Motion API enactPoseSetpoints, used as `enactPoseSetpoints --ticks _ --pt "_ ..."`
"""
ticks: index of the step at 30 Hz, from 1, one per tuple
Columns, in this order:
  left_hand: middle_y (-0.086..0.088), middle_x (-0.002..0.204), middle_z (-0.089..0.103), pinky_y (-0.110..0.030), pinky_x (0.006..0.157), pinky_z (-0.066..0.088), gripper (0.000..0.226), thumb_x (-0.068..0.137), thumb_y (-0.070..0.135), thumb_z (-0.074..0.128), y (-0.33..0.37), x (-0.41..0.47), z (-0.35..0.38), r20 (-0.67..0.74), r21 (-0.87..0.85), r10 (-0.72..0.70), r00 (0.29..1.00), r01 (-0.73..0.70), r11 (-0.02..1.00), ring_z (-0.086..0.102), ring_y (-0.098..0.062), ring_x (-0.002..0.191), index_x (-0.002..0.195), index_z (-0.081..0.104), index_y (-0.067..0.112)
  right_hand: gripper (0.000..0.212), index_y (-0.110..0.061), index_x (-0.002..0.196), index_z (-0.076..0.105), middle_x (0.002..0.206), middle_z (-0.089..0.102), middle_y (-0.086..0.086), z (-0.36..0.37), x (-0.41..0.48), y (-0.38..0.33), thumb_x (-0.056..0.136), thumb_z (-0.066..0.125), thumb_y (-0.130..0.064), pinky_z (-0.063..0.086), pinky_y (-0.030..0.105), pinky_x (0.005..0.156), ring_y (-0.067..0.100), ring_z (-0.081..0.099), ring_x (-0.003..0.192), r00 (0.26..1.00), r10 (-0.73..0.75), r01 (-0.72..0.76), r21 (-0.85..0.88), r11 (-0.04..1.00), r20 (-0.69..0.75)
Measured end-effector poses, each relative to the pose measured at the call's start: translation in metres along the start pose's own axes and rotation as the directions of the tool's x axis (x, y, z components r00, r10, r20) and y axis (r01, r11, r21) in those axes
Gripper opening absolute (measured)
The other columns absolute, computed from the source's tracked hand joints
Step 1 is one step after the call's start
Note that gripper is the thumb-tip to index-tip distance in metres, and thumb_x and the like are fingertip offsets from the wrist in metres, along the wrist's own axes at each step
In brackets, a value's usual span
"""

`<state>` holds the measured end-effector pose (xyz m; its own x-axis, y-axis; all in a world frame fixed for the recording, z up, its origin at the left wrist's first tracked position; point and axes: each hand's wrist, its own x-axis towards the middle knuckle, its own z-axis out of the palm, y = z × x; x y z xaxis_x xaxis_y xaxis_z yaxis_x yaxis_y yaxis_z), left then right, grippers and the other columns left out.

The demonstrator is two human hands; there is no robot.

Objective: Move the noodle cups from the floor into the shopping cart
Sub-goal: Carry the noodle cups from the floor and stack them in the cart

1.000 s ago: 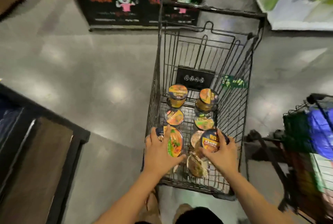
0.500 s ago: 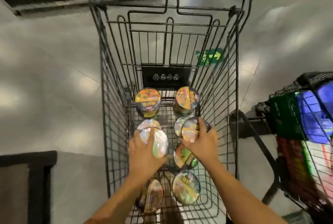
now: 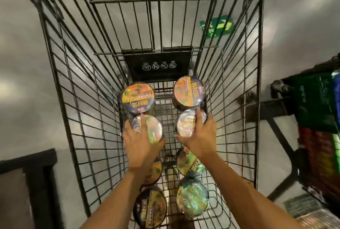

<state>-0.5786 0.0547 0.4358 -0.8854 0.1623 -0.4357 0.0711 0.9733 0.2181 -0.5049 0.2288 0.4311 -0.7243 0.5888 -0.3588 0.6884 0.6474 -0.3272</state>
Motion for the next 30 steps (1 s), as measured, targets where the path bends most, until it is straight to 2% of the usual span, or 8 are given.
enactPoseSetpoints --ticks 5,8,10,15,18,23,27,30 --pt "-0.030 0.156 -0.004 -0.054 0.115 0.019 0.128 0.054 0.101 0.023 0.001 -0.007 -0.015 0.017 0.089 0.056 0.998 -0.058 0.994 0.009 -0.046 0.142 0.155 0.004 0.025 0.130 -0.020 0.154 0.004 0.158 0.000 0.023 -0.022 -0.012 -0.008 0.057 0.057 -0.088 0.010 0.050 0.117 0.038 0.004 0.146 0.990 0.088 -0.089 0.001 0.996 0.111" --pt "-0.028 0.157 -0.008 -0.052 0.116 0.014 0.121 0.060 0.095 0.024 0.004 -0.019 -0.032 0.033 0.119 0.121 0.992 -0.125 0.985 0.003 -0.044 0.144 0.155 0.003 0.023 0.123 -0.012 0.149 0.026 0.150 0.026 0.027 -0.034 -0.035 -0.010 0.058 0.048 -0.092 0.026 0.054 0.111 0.042 0.026 0.138 0.997 0.083 -0.083 -0.012 0.996 0.001" --pt "-0.028 0.157 -0.006 -0.051 0.117 0.012 0.113 0.067 0.090 0.023 0.005 -0.032 -0.044 0.036 0.141 0.188 0.982 -0.191 0.971 0.003 -0.043 0.144 0.155 0.006 0.022 0.106 -0.011 0.143 0.039 0.143 0.036 0.025 -0.040 -0.057 -0.008 0.065 0.056 -0.081 0.032 0.052 0.107 0.042 0.034 0.132 0.996 0.084 -0.084 -0.003 0.996 -0.019" --pt "-0.024 0.159 -0.009 -0.048 0.120 0.004 0.097 0.083 0.080 0.029 -0.007 -0.081 -0.062 0.126 0.223 0.384 0.915 -0.403 0.888 -0.009 -0.038 0.147 0.156 -0.001 0.023 0.084 -0.013 0.144 0.037 0.143 0.038 0.019 -0.053 -0.138 -0.010 0.079 0.065 -0.058 0.032 0.047 0.106 0.037 0.033 0.132 0.986 0.151 -0.151 -0.005 0.988 -0.064" --pt "-0.020 0.160 -0.006 -0.050 0.120 0.006 0.092 0.086 0.077 0.028 -0.021 -0.115 -0.072 0.183 0.241 0.498 0.848 -0.529 0.814 -0.010 -0.037 0.147 0.156 0.002 0.023 0.086 -0.018 0.150 0.025 0.151 0.028 0.015 -0.046 -0.198 -0.012 0.083 0.055 -0.063 0.021 0.042 0.113 0.033 0.021 0.140 0.967 0.248 -0.247 0.025 0.969 -0.064" --pt "-0.018 0.161 -0.003 -0.050 0.120 -0.002 0.093 0.085 0.080 0.025 -0.046 -0.166 -0.085 0.298 0.301 0.666 0.684 -0.730 0.614 -0.012 -0.038 0.147 0.155 0.008 0.020 0.084 -0.023 0.151 0.024 0.152 0.025 0.014 -0.035 -0.296 -0.010 0.084 0.053 -0.065 0.023 0.042 0.113 0.032 0.020 0.142 0.906 0.415 -0.406 0.110 0.907 -0.080" --pt "-0.016 0.161 -0.004 -0.052 0.119 -0.003 0.088 0.089 0.075 0.030 -0.049 -0.213 -0.081 0.399 0.346 0.740 0.542 -0.836 0.426 -0.011 -0.039 0.147 0.155 0.008 0.022 0.088 -0.013 0.143 0.041 0.140 0.043 0.020 -0.025 -0.365 0.013 0.076 0.056 -0.068 0.034 0.045 0.108 0.038 0.037 0.130 0.822 0.550 -0.527 0.168 0.833 -0.147" --pt "-0.016 0.161 -0.003 -0.052 0.118 0.000 0.085 0.090 0.071 0.031 -0.040 -0.256 -0.068 0.454 0.346 0.792 0.408 -0.900 0.265 -0.008 -0.039 0.147 0.156 0.009 0.022 0.086 -0.019 0.148 0.031 0.148 0.034 0.014 -0.017 -0.422 0.036 0.081 0.054 -0.068 0.030 0.041 0.110 0.034 0.031 0.136 0.727 0.675 -0.644 0.218 0.733 -0.126"
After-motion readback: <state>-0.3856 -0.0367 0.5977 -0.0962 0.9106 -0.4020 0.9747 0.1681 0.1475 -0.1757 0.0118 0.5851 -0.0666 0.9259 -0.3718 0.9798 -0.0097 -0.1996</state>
